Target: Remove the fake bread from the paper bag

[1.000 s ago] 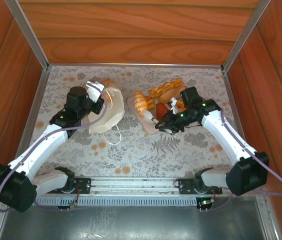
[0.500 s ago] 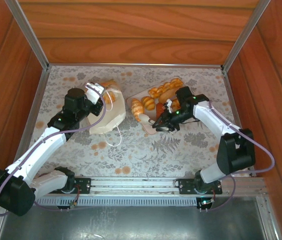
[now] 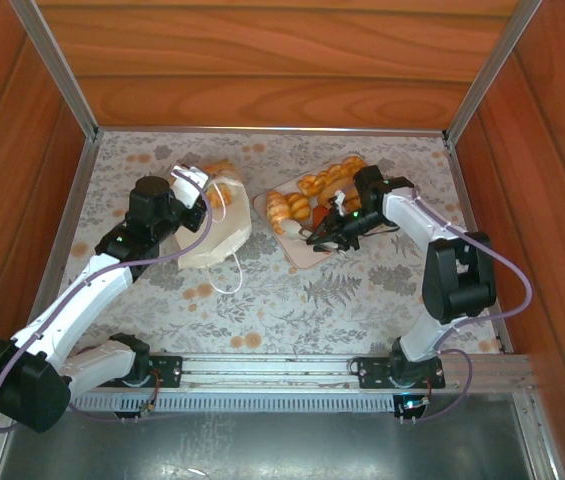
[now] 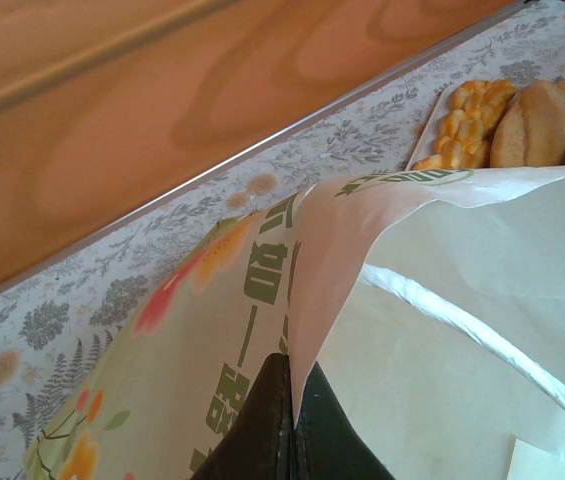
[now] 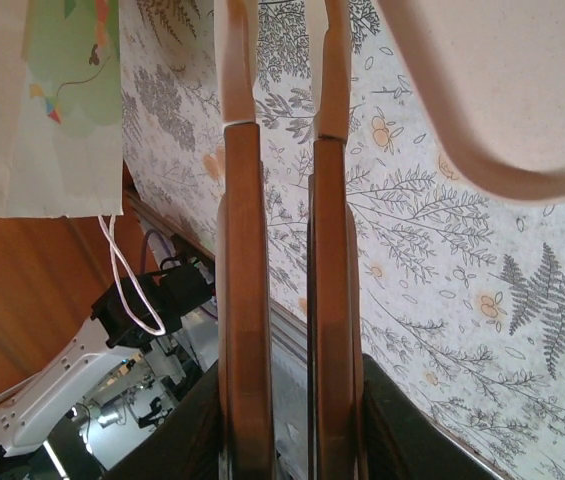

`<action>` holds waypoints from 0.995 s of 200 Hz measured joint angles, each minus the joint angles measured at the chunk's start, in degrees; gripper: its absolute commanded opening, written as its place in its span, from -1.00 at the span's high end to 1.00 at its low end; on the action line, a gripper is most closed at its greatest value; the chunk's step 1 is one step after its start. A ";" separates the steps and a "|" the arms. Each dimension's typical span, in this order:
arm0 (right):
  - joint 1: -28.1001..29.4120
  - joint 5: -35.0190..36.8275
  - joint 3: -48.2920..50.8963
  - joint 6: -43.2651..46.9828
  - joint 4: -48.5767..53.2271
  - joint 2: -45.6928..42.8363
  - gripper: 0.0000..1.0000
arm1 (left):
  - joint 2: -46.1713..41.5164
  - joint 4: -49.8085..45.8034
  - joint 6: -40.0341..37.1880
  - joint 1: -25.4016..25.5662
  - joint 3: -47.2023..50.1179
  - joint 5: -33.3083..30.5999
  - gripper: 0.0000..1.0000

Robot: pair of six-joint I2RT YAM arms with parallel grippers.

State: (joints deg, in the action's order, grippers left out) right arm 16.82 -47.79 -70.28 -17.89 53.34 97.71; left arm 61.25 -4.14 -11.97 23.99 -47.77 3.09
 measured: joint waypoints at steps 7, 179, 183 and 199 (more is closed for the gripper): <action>0.00 -0.44 -0.04 0.31 0.00 0.66 0.64 | -0.09 0.00 0.02 0.00 0.00 0.00 1.00; -2.01 2.84 -0.02 0.81 1.11 0.90 0.42 | -0.22 0.00 0.46 0.00 0.00 0.04 1.00; -2.08 2.89 -0.02 1.14 1.16 0.81 0.44 | -0.22 0.00 0.46 0.00 0.00 0.02 1.00; -2.21 2.62 0.02 1.20 1.14 0.57 0.47 | -0.20 0.00 0.48 0.00 0.00 0.02 1.00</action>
State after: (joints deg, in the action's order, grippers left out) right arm 14.61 -45.17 -70.26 -16.69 54.48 98.28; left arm 61.06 -4.14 -11.49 23.99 -47.77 3.11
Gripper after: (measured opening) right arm 0.312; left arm 0.047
